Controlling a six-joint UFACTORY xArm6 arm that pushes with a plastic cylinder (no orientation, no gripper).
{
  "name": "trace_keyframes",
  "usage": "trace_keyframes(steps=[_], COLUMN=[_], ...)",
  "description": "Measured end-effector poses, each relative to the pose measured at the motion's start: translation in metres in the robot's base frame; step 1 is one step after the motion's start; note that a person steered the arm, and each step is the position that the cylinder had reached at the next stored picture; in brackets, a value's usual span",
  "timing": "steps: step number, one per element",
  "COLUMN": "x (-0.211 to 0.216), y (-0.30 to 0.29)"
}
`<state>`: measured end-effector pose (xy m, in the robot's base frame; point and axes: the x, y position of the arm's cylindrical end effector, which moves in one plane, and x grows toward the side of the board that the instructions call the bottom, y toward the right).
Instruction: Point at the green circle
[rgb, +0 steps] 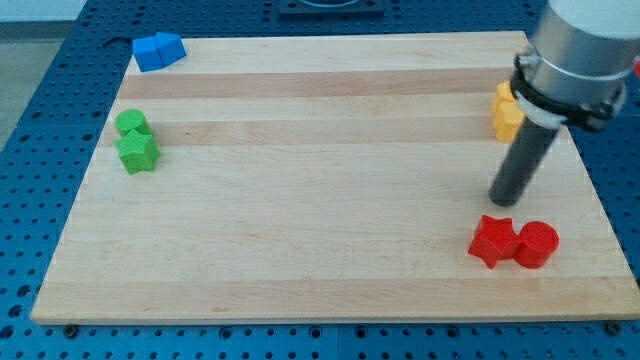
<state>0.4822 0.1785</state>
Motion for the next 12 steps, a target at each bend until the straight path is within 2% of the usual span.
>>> trace_keyframes(steps=[1, 2, 3, 4, 5, 7, 8, 9, 11, 12], x=[-0.03, -0.009, 0.026, 0.027, 0.024, -0.026, -0.03, -0.053, -0.127, -0.129], y=[-0.068, -0.16, -0.282, -0.482, -0.483, -0.483, -0.484, -0.483, -0.483, -0.449])
